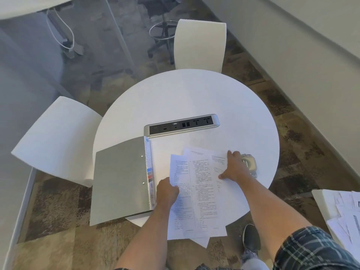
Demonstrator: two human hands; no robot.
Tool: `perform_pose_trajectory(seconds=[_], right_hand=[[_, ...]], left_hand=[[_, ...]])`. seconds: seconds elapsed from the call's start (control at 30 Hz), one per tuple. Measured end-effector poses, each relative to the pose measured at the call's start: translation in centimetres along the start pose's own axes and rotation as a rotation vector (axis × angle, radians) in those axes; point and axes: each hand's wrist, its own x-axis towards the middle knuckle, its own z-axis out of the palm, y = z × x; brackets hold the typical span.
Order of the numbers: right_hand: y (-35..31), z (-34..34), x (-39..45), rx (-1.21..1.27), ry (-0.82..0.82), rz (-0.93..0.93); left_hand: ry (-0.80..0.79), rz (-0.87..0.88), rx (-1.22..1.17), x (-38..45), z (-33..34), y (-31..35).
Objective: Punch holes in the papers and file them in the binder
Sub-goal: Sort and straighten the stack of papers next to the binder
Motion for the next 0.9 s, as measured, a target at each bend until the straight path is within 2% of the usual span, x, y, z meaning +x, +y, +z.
perform_pose_trajectory(seconds=[0.13, 0.3, 0.37, 0.43, 0.5, 0.57, 0.67, 0.73, 0.9], right_hand=[[-0.9, -1.2, 1.2, -0.112, -0.053, -0.034], [-1.0, -1.5, 1.5, -0.017, -0.068, -0.007], [-0.4, -0.6, 1.6, 0.15, -0.025, 0.014], [0.2, 0.3, 1.5, 0.537, -0.038, -0.01], [0.6, 0.2, 0.6, 0.902, -0.092, -0.038], [0.7, -1.0, -0.3, 1.105, -0.102, -0.055], [0.5, -3.4, -1.3, 1.267, -0.112, -0.082], [0.2, -5.2, -1.8, 1.332, -0.136, -0.121], [-1.8, -8.1, -2.9, 1.401, -0.17, -0.234]], left_hand=[[0.006, -0.002, -0.023, 0.0, 0.1, -0.2], [0.039, -0.003, -0.078, 0.3, -0.2, 0.6], [0.06, 0.014, -0.144, 0.4, -0.5, 1.0], [0.069, 0.025, -0.241, 0.5, -1.0, 1.4], [0.021, 0.043, -0.348, 0.9, -1.6, 2.1], [-0.057, 0.052, -0.445, 1.2, -2.6, 3.0], [-0.192, 0.007, -0.573, 1.9, -4.5, 4.1], [-0.281, 0.037, -0.615, 2.3, -5.6, 4.6], [-0.381, 0.087, -0.78, 2.2, -6.8, 6.2]])
